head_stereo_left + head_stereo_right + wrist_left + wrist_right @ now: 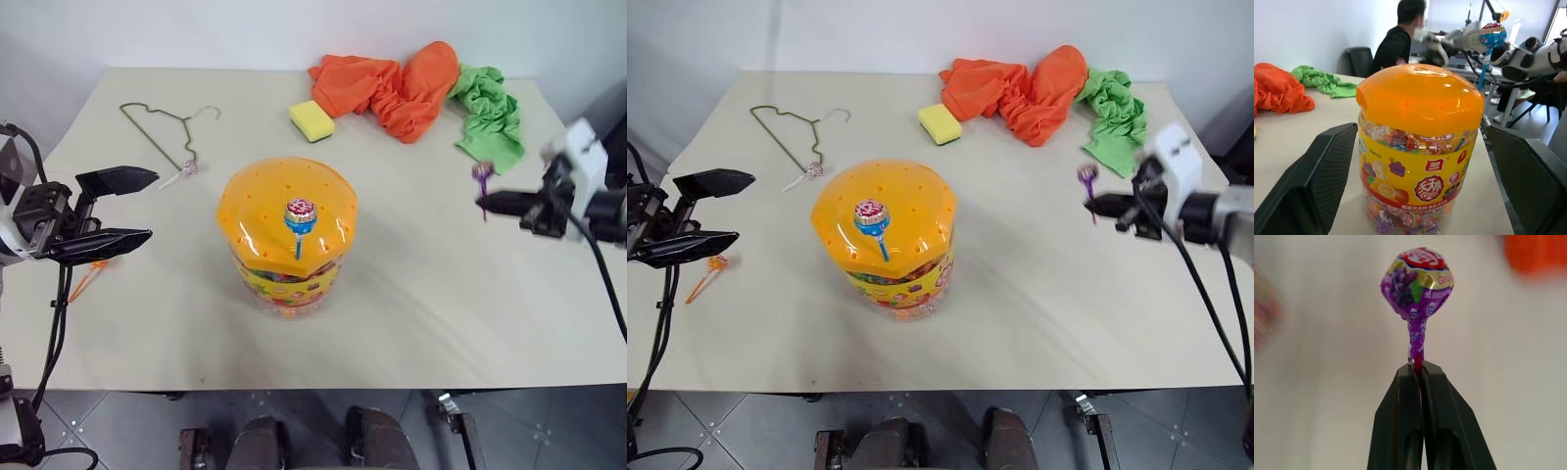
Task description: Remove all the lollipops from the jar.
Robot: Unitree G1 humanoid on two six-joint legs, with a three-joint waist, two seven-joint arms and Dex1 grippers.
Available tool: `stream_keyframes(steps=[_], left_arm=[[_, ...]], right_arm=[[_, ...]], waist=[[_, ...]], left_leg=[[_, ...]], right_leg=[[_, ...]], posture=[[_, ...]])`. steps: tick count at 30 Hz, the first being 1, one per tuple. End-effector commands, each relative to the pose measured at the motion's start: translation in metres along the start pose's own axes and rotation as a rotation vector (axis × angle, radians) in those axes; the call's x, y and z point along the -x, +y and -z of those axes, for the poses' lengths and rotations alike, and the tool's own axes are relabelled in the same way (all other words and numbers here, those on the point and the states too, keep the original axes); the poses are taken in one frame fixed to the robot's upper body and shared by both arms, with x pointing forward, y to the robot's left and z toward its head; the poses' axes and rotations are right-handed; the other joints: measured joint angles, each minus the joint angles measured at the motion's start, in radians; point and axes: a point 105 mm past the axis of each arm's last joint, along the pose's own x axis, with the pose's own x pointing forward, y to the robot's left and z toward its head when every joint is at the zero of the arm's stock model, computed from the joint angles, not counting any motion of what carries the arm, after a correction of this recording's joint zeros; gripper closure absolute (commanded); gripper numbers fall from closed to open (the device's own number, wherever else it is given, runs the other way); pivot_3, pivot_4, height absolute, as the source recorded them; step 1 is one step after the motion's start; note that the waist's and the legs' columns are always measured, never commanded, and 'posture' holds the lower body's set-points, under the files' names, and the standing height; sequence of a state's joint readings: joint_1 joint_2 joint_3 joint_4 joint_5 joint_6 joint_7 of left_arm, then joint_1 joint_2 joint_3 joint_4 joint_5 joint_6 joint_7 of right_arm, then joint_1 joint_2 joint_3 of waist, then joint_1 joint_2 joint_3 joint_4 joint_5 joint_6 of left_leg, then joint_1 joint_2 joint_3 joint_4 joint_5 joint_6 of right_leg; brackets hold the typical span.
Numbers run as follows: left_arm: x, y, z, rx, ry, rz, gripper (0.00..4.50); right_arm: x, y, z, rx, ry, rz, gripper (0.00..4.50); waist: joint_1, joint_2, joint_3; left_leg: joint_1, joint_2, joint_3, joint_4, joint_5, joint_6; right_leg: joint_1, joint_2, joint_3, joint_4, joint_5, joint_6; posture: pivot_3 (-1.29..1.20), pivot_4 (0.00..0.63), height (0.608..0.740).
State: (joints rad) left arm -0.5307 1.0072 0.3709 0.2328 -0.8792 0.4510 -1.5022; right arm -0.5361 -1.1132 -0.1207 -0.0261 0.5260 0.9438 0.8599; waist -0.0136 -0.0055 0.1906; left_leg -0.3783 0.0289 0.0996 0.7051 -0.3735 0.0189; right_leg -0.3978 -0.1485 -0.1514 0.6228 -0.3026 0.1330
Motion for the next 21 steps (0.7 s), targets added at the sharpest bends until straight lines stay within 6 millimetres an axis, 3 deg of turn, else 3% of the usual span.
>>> stream_keyframes(steps=[1, 7, 12, 15, 18, 21], left_arm=[[0.002, -0.011, -0.017, -0.070, -0.011, 0.117, 0.00], [-0.006, -0.007, -0.030, -0.106, -0.060, 0.150, 0.00], [-0.010, -0.005, -0.025, -0.093, -0.057, 0.164, 0.00], [-0.013, -0.005, -0.023, -0.087, -0.065, 0.174, 0.00], [-0.013, -0.005, -0.022, -0.084, -0.065, 0.175, 0.00], [-0.014, -0.003, -0.022, -0.077, -0.064, 0.176, 0.00]], right_arm=[[0.000, -0.019, 0.023, -0.037, 0.079, 0.098, 4.49], [-0.023, -0.030, 0.074, -0.151, 0.193, 0.162, 4.49], [-0.029, -0.035, 0.090, -0.192, 0.214, 0.191, 4.49], [-0.026, -0.034, 0.088, -0.196, 0.193, 0.199, 3.82], [-0.016, -0.029, 0.079, -0.185, 0.139, 0.198, 2.85], [0.004, -0.014, 0.054, -0.132, 0.020, 0.152, 1.83]], waist=[[0.000, 0.000, 0.000], [0.001, 0.000, 0.000], [0.008, 0.001, 0.000], [0.012, 0.000, 0.000], [0.014, 0.000, 0.000], [0.014, 0.001, 0.000]], left_leg=[[0.000, 0.000, 0.001, 0.000, 0.000, 0.000], [0.000, 0.000, 0.001, 0.000, 0.000, 0.000], [0.001, 0.000, 0.001, 0.000, 0.000, 0.000], [0.001, 0.000, 0.001, 0.001, 0.000, 0.000], [0.001, 0.000, 0.000, 0.001, 0.000, 0.000], [0.001, 0.000, 0.000, 0.000, 0.000, 0.000]], right_leg=[[0.000, 0.000, 0.000, 0.000, 0.000, 0.000], [0.000, 0.000, 0.001, 0.000, 0.000, 0.000], [0.000, 0.000, 0.001, 0.000, 0.000, 0.000], [0.001, 0.000, 0.001, 0.000, 0.000, 0.000], [0.001, 0.000, 0.001, 0.000, 0.000, 0.000], [0.001, 0.000, 0.000, 0.000, 0.000, 0.000]], posture=[[0.00, 0.150, 0.740], [0.00, 0.150, 0.740], [0.00, 0.150, 0.740], [0.00, 0.150, 0.740], [0.00, 0.150, 0.740], [0.00, 0.150, 0.740]])
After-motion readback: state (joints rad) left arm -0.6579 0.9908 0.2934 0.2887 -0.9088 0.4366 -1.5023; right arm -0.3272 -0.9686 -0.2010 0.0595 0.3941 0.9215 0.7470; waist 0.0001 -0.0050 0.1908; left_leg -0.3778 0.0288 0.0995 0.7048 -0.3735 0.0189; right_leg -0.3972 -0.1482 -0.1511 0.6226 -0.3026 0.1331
